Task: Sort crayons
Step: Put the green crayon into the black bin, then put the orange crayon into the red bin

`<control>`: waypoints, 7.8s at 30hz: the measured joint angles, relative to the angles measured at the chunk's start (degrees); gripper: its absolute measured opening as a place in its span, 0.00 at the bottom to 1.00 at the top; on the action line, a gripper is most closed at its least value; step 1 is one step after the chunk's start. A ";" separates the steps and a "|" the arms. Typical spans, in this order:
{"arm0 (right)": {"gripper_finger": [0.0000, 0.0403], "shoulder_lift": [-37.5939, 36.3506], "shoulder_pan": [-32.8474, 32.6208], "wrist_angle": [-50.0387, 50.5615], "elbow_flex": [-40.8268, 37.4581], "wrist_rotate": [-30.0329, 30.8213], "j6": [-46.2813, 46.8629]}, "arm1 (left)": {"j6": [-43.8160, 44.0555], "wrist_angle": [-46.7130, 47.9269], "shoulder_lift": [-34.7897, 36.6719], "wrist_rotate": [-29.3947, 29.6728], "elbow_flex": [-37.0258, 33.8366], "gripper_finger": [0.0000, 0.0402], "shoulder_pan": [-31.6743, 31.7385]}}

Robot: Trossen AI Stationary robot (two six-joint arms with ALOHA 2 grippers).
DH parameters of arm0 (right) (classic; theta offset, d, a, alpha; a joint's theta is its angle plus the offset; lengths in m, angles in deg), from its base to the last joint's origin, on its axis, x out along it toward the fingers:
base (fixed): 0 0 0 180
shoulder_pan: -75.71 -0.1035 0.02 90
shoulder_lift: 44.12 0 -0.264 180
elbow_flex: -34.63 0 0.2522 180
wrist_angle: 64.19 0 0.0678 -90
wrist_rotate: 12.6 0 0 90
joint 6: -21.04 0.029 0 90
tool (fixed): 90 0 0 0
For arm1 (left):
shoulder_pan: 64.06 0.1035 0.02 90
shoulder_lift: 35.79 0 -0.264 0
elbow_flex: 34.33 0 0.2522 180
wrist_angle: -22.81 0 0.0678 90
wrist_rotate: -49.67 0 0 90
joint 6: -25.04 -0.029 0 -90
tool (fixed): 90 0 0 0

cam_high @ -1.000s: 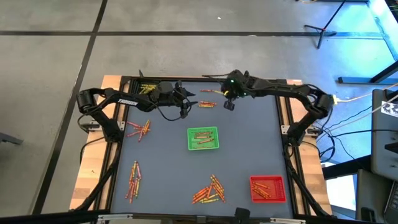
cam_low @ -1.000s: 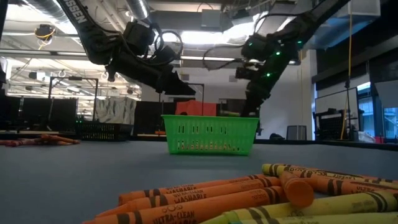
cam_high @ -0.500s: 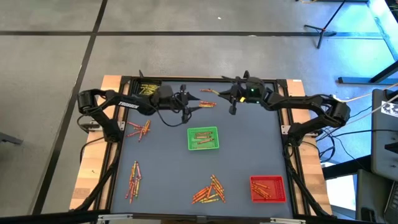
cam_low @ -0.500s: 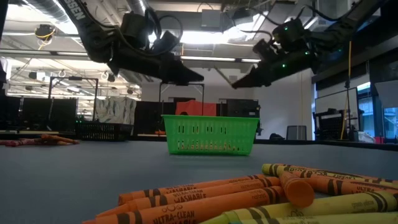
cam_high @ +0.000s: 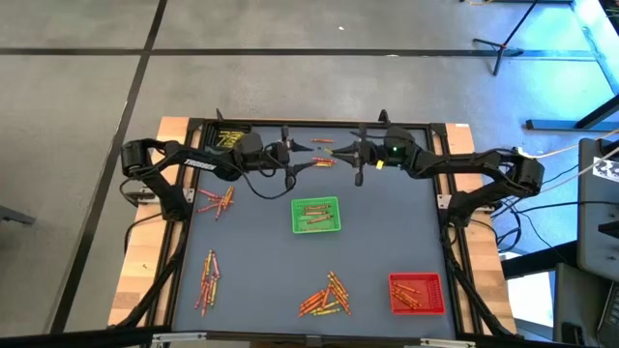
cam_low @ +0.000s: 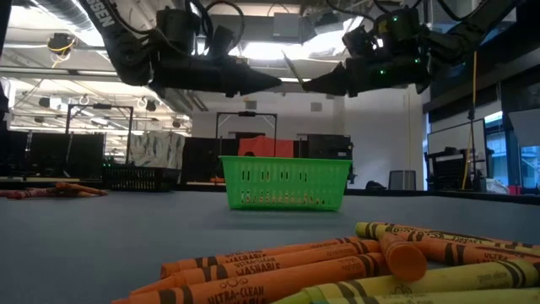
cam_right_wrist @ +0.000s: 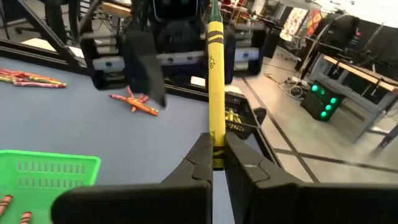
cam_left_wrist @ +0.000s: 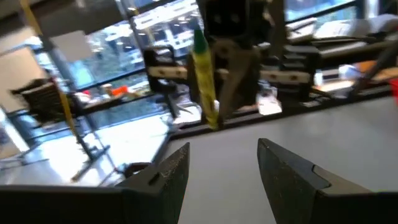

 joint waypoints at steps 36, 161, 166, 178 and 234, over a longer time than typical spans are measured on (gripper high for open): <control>0.04 7.93 -7.97 -7.13 2.54 2.38 -4.82 | 3.20 -9.94 -0.31 -4.48 -1.80 0.31 -4.18; 0.55 -2.17 -7.49 17.85 2.51 25.14 -1.32 | 7.32 20.42 19.91 3.64 -7.41 0.30 11.42; 0.55 1.53 -3.81 18.82 3.65 24.76 -0.98 | 6.91 19.42 19.89 3.66 -8.81 0.30 9.85; 0.55 17.19 3.71 35.23 17.34 17.18 3.63 | 5.79 18.45 19.91 4.41 -8.81 0.30 9.30; 0.01 27.71 3.06 41.11 21.38 30.59 -4.22 | 5.86 18.60 19.91 4.58 -8.81 0.30 9.23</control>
